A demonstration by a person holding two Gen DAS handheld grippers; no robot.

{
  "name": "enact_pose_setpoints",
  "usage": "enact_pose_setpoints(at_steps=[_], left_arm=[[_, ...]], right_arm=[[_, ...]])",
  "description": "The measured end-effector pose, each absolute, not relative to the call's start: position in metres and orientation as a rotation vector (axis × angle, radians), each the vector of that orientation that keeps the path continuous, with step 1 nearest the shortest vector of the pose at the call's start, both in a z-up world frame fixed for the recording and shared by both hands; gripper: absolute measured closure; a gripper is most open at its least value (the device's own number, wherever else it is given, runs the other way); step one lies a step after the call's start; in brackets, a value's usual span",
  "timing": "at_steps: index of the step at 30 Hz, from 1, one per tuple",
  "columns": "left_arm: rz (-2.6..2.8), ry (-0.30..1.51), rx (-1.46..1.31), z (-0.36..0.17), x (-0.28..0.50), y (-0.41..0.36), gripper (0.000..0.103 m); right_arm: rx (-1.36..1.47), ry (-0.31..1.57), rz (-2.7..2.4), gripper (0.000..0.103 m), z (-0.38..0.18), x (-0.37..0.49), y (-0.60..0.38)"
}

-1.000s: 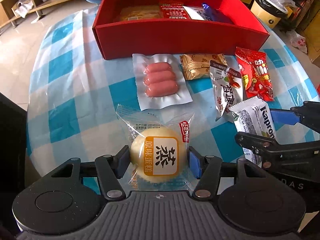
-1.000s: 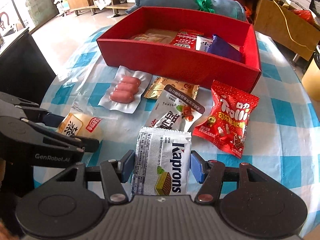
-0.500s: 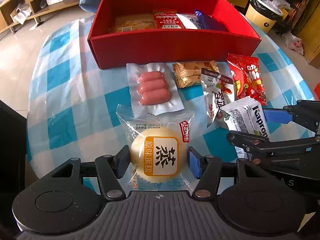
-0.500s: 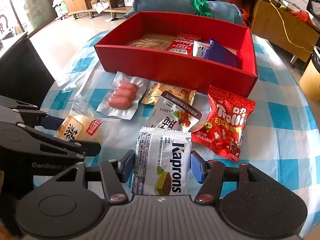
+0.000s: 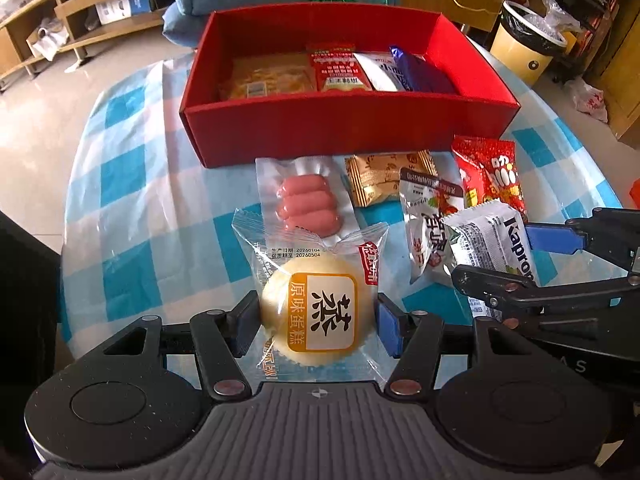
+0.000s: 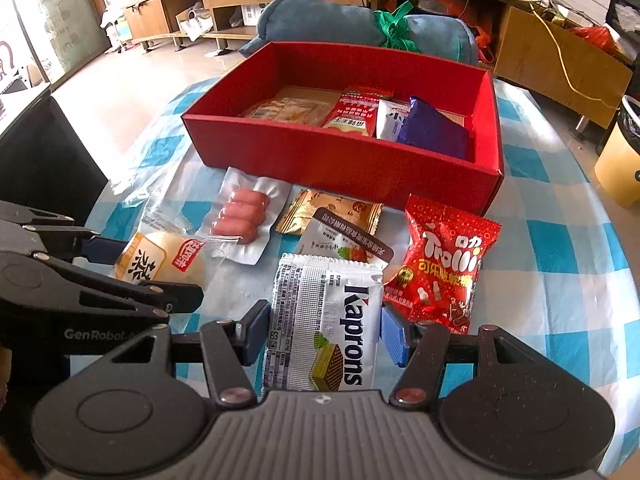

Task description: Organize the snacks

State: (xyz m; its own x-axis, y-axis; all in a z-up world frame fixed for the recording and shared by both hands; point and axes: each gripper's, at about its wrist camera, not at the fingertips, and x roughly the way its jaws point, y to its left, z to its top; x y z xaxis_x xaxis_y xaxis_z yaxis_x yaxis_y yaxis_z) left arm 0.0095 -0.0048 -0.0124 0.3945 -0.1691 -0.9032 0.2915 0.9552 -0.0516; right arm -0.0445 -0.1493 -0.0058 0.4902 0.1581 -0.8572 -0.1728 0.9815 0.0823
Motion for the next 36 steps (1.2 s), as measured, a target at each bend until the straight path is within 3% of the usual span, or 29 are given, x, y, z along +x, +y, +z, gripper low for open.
enact_pose_setpoints(at_steps=[36], left_arm=[[-0.224, 0.887, 0.149, 0.055, 0.094, -0.038, 0.039]], right_arm=[[0.041, 0.865, 0.123, 0.05, 0.053, 0.049, -0.186]])
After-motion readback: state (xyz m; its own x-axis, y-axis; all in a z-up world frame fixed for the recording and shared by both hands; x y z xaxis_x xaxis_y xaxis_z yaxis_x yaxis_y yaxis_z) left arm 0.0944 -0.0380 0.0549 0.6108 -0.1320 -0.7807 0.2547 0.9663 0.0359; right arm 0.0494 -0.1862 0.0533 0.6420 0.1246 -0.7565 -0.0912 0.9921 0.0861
